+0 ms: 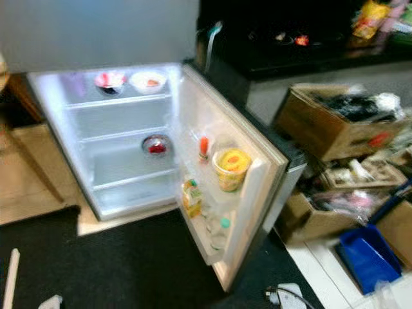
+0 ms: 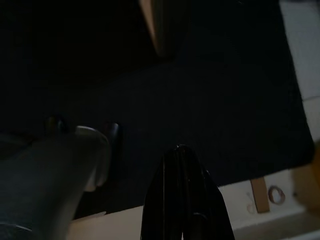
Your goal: Restocking fridge
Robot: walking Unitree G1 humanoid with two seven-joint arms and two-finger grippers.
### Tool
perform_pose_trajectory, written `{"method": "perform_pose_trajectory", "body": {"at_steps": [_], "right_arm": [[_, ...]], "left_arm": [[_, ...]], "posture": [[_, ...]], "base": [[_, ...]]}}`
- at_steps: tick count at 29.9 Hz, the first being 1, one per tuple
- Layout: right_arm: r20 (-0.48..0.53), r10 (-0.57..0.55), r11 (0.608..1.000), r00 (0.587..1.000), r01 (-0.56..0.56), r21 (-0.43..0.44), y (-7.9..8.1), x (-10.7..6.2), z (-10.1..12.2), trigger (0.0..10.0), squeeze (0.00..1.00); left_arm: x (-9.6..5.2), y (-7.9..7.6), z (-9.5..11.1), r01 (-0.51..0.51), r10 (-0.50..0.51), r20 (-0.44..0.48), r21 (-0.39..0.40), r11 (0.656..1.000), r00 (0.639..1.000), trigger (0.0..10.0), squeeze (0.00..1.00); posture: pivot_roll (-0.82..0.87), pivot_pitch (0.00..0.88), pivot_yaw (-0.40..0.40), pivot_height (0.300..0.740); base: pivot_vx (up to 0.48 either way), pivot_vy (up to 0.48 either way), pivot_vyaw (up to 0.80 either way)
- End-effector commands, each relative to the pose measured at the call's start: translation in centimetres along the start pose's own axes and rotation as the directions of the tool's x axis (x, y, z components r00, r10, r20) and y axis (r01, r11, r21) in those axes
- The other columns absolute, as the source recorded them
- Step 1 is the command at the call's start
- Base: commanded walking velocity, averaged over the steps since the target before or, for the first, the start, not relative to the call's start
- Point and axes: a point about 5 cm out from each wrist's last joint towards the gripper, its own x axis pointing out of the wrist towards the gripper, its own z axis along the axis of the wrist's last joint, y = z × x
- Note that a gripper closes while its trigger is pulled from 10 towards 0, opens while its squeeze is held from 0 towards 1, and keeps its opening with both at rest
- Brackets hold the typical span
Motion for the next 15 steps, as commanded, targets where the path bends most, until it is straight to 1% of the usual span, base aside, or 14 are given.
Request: {"method": "perform_pose_trajectory", "body": {"at_steps": [1, 4, 7, 10, 11, 12, 13, 15], "right_arm": [[-0.008, -0.020, 1.000, 1.000, 0.020, 0.016, -0.1, -0.1, -0.4, 10.0, 0.00], [0.004, -0.027, 0.999, 1.000, 0.027, 0.026, -0.2, -0.1, -0.2, 10.0, 0.00], [0.016, -0.036, 0.999, 0.999, 0.036, 0.038, -0.3, -0.1, 0.0, 10.0, 0.00], [0.057, -0.056, 0.996, 0.997, 0.052, 0.065, -0.6, 0.1, 1.0, 10.0, 0.00], [0.084, -0.061, 0.995, 0.995, 0.054, 0.086, -0.8, 0.1, 1.6, 10.0, 0.00], [0.084, -0.061, 0.995, 0.995, 0.054, 0.086, -0.8, 0.1, 1.6, 10.0, 0.00], [0.150, -0.066, 0.991, 0.986, 0.048, 0.125, -1.1, 0.3, 3.2, 10.0, 0.00], [0.201, -0.062, 0.989, 0.978, 0.034, 0.141, -1.3, 0.4, 4.5, 10.0, 0.00]], "left_arm": [[-0.1, 0.2, -0.4, -0.001, 0.002, -0.017, 0.012, 1.000, 1.000, 10.0, 0.00], [-0.1, -0.1, -0.5, 0.025, -0.025, -0.025, 0.012, 1.000, 0.999, 10.0, 0.00], [-0.1, -0.1, -0.6, 0.026, -0.025, -0.026, 0.007, 1.000, 0.999, 10.0, 0.00], [-0.1, 0.0, -0.6, 0.009, -0.009, -0.021, -0.003, 1.000, 1.000, 10.0, 0.00], [-0.1, 0.0, -0.6, 0.007, -0.007, -0.024, -0.003, 1.000, 1.000, 10.0, 0.00], [-0.1, 0.0, -0.6, 0.007, -0.007, -0.024, -0.003, 1.000, 1.000, 10.0, 0.00], [-0.1, 0.0, -0.7, 0.003, -0.003, -0.024, -0.007, 1.000, 1.000, 10.0, 0.00], [-0.1, 0.0, -0.7, 0.001, -0.001, -0.024, -0.005, 1.000, 1.000, 10.0, 0.00]], "posture": [[-0.07, 0.075, -0.026, 0.740], [-0.07, 0.080, -0.027, 0.740], [-0.07, 0.080, -0.027, 0.740], [-0.07, 0.081, -0.026, 0.740], [-0.07, 0.081, -0.026, 0.740], [-0.07, 0.081, -0.026, 0.740], [-0.08, 0.082, -0.024, 0.740], [-0.08, 0.082, -0.024, 0.740]], "base": [[0.000, 0.000, 0.00], [0.000, -0.470, 0.00], [0.000, -0.465, 0.00], [0.000, -0.450, 0.00], [0.000, 0.000, 0.00], [0.000, 0.000, 0.00], [0.000, 0.000, 0.00], [0.000, 0.000, 0.00]]}}
